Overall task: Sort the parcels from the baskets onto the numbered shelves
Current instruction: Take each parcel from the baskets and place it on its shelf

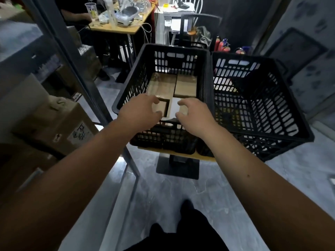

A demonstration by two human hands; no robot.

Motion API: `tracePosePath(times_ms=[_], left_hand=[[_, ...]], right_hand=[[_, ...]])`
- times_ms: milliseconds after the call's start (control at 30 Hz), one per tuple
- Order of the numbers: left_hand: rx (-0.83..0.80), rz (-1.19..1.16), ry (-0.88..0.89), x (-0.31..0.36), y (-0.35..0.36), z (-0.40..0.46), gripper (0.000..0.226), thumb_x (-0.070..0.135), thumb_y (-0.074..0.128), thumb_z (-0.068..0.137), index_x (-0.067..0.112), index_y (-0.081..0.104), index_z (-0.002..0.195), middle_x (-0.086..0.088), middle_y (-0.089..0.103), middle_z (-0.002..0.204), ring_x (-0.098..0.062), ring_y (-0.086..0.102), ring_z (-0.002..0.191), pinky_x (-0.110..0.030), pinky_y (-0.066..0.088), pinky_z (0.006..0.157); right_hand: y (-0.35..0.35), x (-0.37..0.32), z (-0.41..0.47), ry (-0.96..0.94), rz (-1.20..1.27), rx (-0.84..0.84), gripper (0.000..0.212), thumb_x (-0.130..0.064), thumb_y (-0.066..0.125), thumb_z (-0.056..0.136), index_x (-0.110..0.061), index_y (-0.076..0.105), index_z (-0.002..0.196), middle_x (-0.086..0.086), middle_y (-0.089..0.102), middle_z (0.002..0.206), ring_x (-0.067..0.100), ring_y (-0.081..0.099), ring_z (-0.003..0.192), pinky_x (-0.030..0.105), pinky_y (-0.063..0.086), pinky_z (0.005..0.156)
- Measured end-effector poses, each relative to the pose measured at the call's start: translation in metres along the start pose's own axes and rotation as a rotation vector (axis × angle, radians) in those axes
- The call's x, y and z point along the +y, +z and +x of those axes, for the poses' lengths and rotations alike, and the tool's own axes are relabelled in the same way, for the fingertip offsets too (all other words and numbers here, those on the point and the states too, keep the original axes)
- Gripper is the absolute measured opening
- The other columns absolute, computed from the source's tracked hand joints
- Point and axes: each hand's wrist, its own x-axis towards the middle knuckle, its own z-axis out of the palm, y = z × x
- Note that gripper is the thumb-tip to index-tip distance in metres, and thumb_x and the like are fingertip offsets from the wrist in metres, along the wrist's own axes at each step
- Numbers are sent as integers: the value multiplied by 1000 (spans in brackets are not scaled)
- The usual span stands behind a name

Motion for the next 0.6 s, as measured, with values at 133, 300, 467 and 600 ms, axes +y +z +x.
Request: tracePosePath(times_ms=[133, 300, 467, 600], left_hand=[[-76, -47, -85, -13, 8, 46, 46, 44, 64, 96, 30, 59, 140, 0, 58, 137, -16, 63, 99, -41, 58, 88], [-156, -57, -192, -35, 23, 104, 51, 30, 70, 91, 28, 60, 142, 0, 64, 127, -10, 63, 84, -31, 53, 71], [-326, 71, -292, -47, 36, 148, 62, 14, 65, 93, 21, 51, 153, -7, 57, 147, -25, 58, 129, -30, 48, 89], [-467, 151, -364, -54, 51, 170, 58, 5, 58, 93, 10, 51, 151, -13, 59, 142, -30, 59, 126, -35, 51, 93]], right_hand=[[7, 2, 49, 20, -16, -97, 49, -28, 62, 102, -18, 55, 149, 5, 50, 155, 25, 51, 137, 37, 46, 108], [41, 5, 116, 116, 199, -277, 52, -19, 76, 94, -16, 60, 144, 4, 60, 146, 21, 60, 128, 28, 47, 95], [71, 7, 171, 239, 254, -502, 53, -14, 73, 95, -2, 55, 143, 15, 61, 139, 34, 63, 122, 42, 55, 101], [98, 10, 205, 297, 290, -582, 39, -10, 63, 98, 2, 61, 135, 22, 62, 137, 37, 60, 127, 40, 51, 99]])
